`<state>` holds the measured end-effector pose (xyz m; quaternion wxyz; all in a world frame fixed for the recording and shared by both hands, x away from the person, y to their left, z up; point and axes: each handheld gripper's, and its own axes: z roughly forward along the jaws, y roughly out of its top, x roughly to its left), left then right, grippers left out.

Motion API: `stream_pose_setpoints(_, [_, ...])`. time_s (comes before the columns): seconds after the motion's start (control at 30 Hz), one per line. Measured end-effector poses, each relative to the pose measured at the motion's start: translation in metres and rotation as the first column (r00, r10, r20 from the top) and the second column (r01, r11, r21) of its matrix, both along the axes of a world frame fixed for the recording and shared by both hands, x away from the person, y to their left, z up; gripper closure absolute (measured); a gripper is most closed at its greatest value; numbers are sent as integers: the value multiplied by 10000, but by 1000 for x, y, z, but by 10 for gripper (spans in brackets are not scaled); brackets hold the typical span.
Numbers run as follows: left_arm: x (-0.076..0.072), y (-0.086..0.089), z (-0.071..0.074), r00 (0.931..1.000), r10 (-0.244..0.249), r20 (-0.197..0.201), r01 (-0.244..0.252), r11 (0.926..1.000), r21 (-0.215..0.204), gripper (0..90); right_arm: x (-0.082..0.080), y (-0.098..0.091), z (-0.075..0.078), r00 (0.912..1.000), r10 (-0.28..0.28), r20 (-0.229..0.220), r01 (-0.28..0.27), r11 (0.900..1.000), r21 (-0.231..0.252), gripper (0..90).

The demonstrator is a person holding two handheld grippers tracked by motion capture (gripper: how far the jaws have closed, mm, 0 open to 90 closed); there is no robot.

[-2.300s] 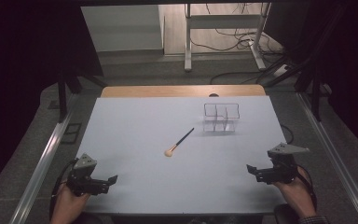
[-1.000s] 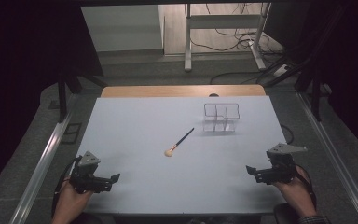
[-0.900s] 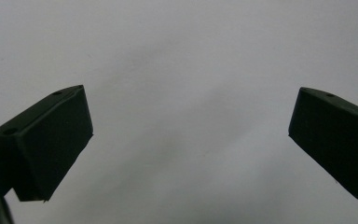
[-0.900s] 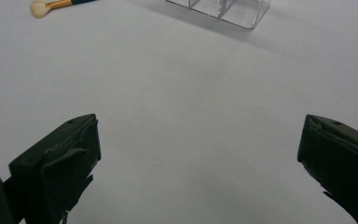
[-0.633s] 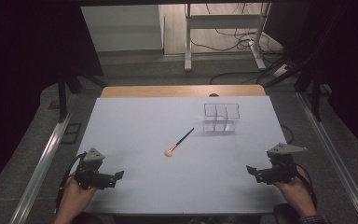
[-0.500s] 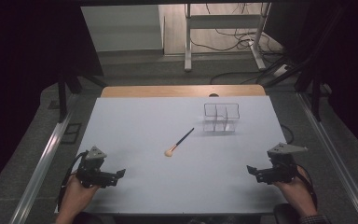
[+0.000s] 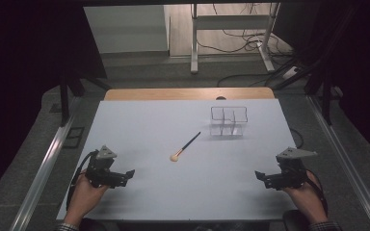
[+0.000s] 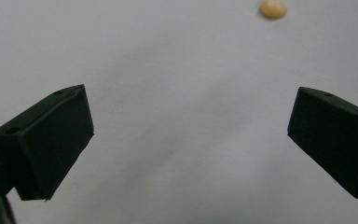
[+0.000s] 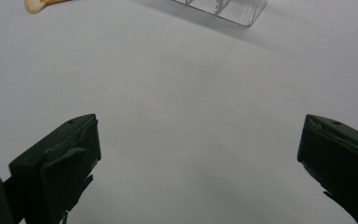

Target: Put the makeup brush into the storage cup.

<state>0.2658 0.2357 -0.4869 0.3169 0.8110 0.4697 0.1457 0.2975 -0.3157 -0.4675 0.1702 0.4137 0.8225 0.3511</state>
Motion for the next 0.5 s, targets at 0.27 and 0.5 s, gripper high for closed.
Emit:
stream_pose_setpoints(0.27, [7,-5,1,9998,-165,-83,166,9998,124,7,0,0,0,10000,25,-36,-25,10000,6,0])
stream_pose_setpoints(0.5, [15,-9,1,9994,-247,-234,251,9995,192,7,0,0,-1,10000,38,-46,-38,10000,-6,0])
